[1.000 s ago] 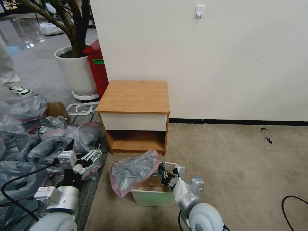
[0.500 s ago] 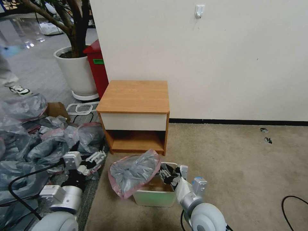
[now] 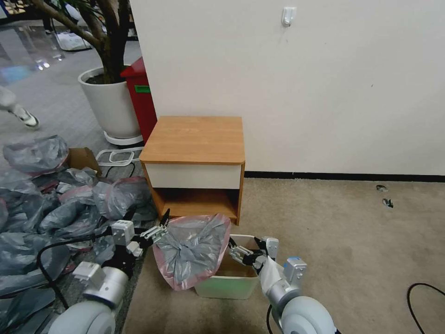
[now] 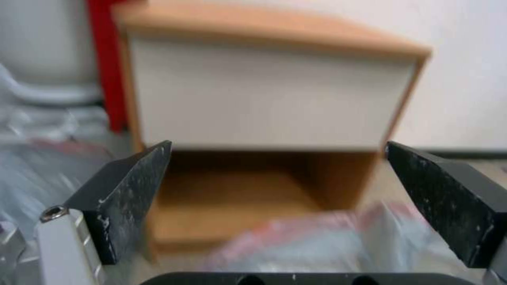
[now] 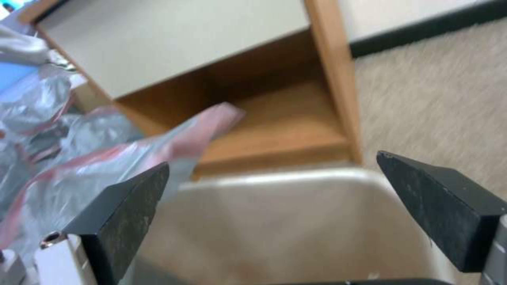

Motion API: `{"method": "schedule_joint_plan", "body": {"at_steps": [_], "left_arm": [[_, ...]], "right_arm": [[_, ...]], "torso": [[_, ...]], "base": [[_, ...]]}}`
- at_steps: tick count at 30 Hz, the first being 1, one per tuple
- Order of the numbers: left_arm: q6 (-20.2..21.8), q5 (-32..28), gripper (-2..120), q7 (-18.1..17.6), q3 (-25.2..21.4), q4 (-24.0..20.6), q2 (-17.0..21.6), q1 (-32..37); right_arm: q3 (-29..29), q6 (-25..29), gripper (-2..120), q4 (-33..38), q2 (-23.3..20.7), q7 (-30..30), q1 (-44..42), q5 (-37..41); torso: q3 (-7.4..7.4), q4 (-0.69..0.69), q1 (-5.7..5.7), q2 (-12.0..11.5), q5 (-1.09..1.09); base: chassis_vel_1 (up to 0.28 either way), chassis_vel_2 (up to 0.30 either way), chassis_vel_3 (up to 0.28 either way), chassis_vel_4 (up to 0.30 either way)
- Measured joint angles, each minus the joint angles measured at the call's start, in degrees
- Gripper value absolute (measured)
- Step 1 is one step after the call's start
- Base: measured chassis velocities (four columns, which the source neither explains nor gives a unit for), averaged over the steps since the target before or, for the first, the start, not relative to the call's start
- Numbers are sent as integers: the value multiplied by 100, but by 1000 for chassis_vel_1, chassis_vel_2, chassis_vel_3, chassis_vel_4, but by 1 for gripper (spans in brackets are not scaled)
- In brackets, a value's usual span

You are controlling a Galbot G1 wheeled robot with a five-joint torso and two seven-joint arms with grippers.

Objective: Pick up the garbage bag from the table and place it over the trash can.

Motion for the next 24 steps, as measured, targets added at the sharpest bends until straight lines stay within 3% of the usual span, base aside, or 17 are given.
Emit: {"method": "schedule_joint_plan", "body": {"at_steps": [1,4,5,16,24], "left_arm": [[0,0,100,0,0,0,0,0],[682,-519,100,55,253,270,240,-182],[682,-519,100,55,253,270,240,-182],[1253,95,100,-56,604,666,209,-477],[1889,153,100,-35,669,714,363,-632]], "right_arm": [[0,0,100,0,0,0,0,0],[275,178,100,70,70,-2,-133,-409],[275,178,100,70,70,-2,-133,-409],[856,495,100,307,267,-120,-679,-666],[961,607,100,314,409,-141,-834,-763]], "torso": [[0,0,0,0,0],[0,0,0,0,1],[0,0,0,0,1],[0,0,0,0,0],[0,0,0,0,1]], "base": [[0,0,0,0],[0,0,0,0],[0,0,0,0],[0,0,0,0],[0,0,0,0]]}}
